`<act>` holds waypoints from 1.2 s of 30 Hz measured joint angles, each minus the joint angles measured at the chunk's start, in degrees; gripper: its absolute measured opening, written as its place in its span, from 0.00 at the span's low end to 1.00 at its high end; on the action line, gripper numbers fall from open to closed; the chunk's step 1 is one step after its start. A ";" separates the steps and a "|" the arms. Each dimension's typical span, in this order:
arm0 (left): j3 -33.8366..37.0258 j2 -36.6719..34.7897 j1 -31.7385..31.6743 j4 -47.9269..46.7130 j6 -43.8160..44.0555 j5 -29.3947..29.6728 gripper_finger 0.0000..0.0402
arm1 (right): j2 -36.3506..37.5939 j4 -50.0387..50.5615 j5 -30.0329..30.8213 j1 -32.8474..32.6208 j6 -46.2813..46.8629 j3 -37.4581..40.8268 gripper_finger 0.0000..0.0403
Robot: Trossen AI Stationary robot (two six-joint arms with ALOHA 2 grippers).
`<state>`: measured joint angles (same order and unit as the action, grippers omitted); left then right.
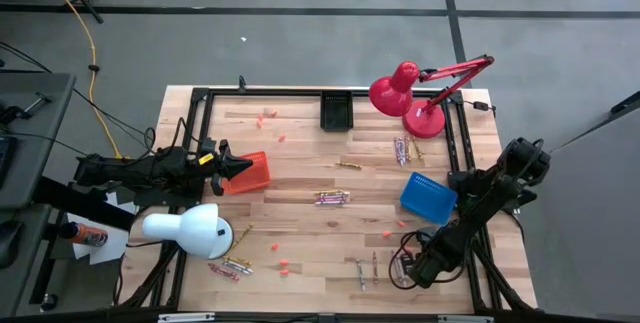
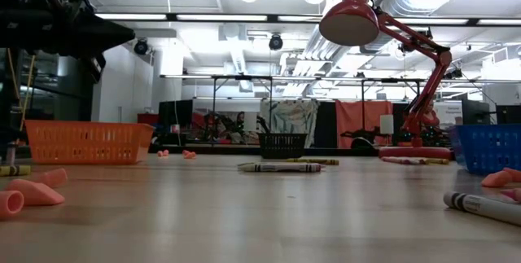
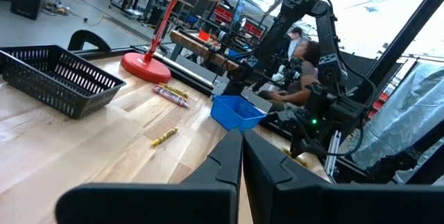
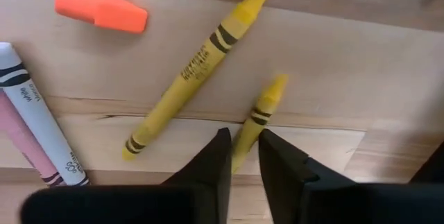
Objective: Sort crayons
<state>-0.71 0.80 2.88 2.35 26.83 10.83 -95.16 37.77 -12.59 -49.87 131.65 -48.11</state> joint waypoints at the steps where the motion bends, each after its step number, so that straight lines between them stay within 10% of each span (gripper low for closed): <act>1: 0.00 0.00 0.00 0.00 0.02 0.02 0.01 | -0.06 0.13 -0.04 -0.04 -0.57 0.02 0.09; 16: -0.01 0.00 0.01 0.00 0.01 0.01 0.01 | 8.23 2.63 2.66 -0.06 -13.77 0.40 0.01; 22: 0.00 0.00 0.00 -0.09 0.02 0.02 0.01 | 20.47 4.42 13.44 1.02 -26.58 0.39 0.00; 28: -0.01 0.00 0.00 -0.02 0.00 0.02 0.01 | 27.14 -1.06 25.59 7.60 -47.51 0.28 0.00; 36: -0.02 0.00 0.00 -0.02 0.00 0.02 0.01 | 24.26 -21.83 26.63 24.98 -84.02 0.28 0.00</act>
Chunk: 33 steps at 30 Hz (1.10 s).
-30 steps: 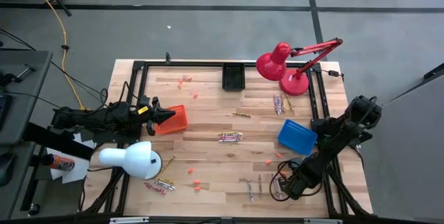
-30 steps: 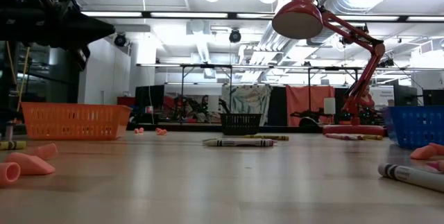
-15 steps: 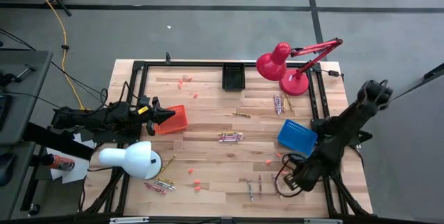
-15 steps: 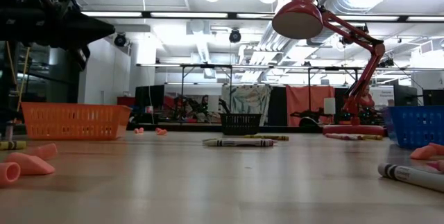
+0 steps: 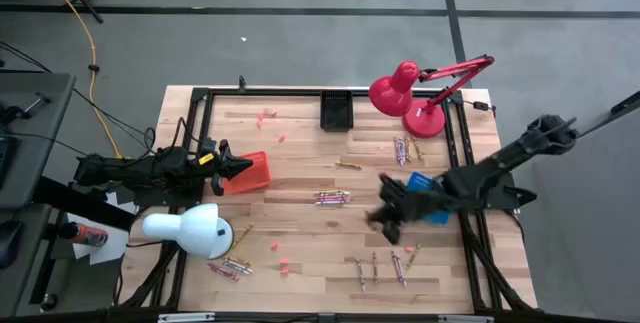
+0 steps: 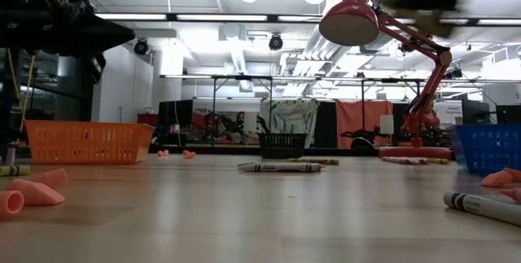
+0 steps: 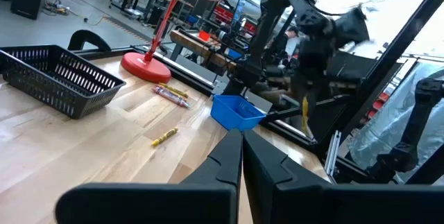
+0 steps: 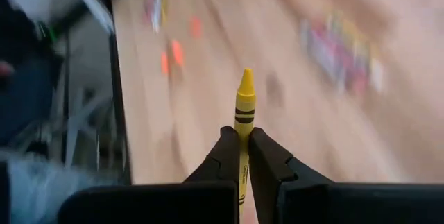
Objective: Sort crayons
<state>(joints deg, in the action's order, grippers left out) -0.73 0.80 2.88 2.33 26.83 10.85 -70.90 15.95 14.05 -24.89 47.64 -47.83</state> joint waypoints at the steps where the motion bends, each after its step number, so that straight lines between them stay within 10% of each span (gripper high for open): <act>1: 0.00 0.00 0.01 0.00 0.01 0.00 0.01 | -0.52 -3.44 -0.10 2.25 -3.08 -0.02 0.00; 11: 0.00 0.00 -0.01 0.04 0.01 0.01 0.01 | -3.09 -32.13 -7.37 16.73 -22.54 -0.08 0.00; 33: -0.72 7.30 3.57 17.24 19.03 0.25 0.01 | -2.93 -34.14 -13.47 17.80 -25.56 -0.09 0.01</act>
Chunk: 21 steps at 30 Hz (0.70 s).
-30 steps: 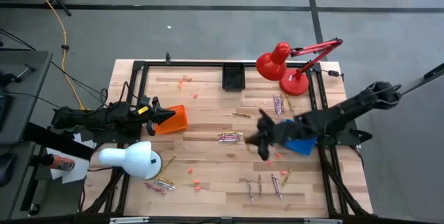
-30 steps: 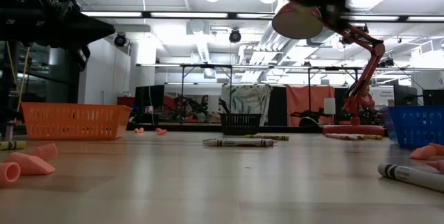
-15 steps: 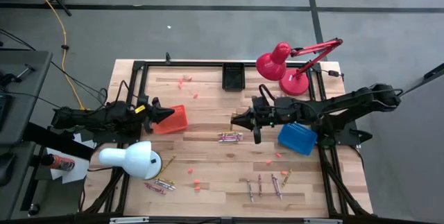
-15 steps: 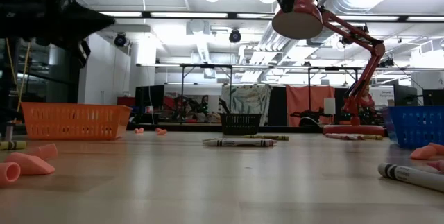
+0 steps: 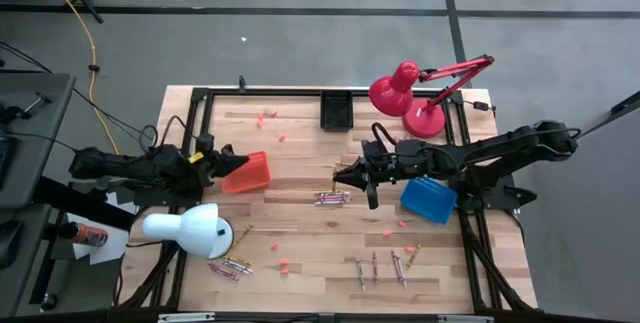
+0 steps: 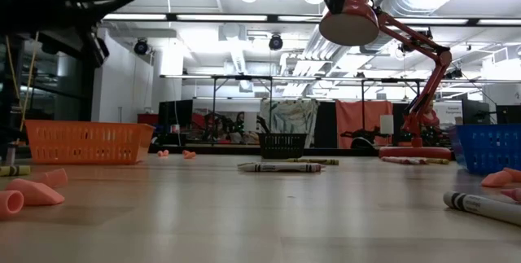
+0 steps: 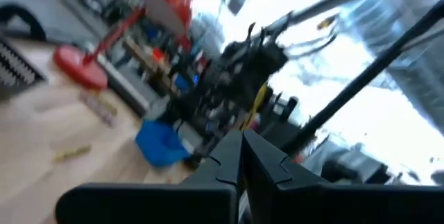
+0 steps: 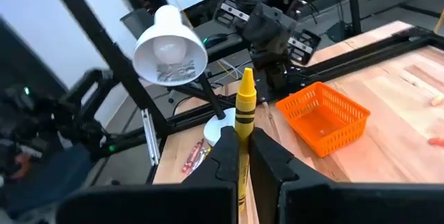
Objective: Sort crayons
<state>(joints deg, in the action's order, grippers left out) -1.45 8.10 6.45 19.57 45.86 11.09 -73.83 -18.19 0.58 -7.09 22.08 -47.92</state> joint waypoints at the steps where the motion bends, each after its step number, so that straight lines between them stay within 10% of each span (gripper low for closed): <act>1: -0.66 2.04 0.99 -0.37 0.06 0.02 0.01 | 0.08 0.04 -0.64 0.00 -0.99 0.00 0.01; 14: -15.00 23.16 1.50 1.30 -15.63 14.10 0.01 | 4.11 0.24 -1.31 0.64 -7.75 -0.01 0.02; 21: -27.08 35.85 -4.84 1.13 -24.30 2.08 0.01 | 4.48 0.30 -1.30 3.36 -6.39 -0.02 0.02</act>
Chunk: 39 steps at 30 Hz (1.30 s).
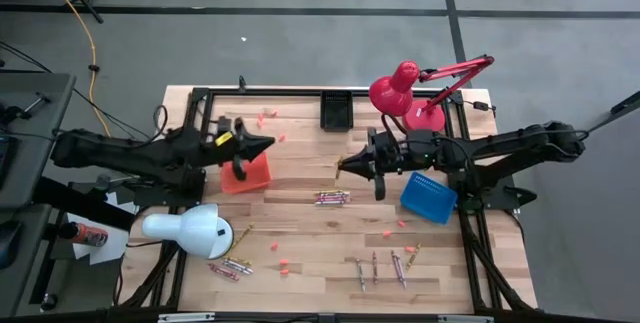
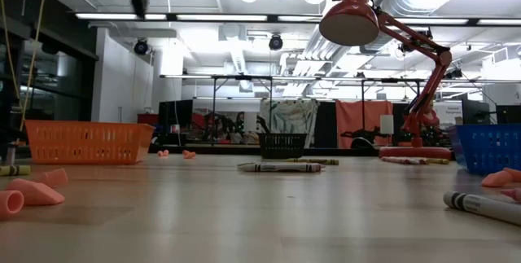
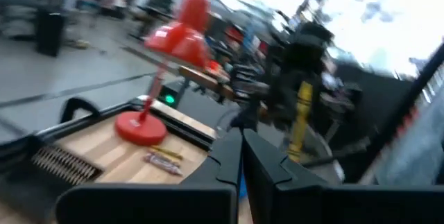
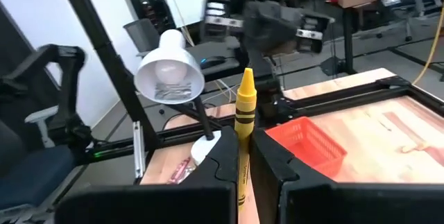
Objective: Sort crayons
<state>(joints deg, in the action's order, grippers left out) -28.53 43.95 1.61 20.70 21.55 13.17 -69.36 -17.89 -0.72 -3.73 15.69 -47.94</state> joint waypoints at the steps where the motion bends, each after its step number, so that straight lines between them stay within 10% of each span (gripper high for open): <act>1: -1.48 1.82 -0.64 -0.24 -1.44 -2.11 0.01 | -0.08 -0.02 -0.02 0.57 0.79 0.00 0.02; 28: -6.37 4.86 -2.85 0.11 -3.82 -6.03 0.01 | -11.96 8.44 5.37 2.85 3.13 -8.88 0.02; 39: -6.36 4.87 -2.85 0.22 -3.80 -2.07 0.01 | -32.55 35.45 36.66 9.62 -7.99 -26.83 0.02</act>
<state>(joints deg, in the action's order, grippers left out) -34.89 48.82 -1.23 20.92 17.76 11.10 -101.90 17.56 35.94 5.88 7.70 -74.77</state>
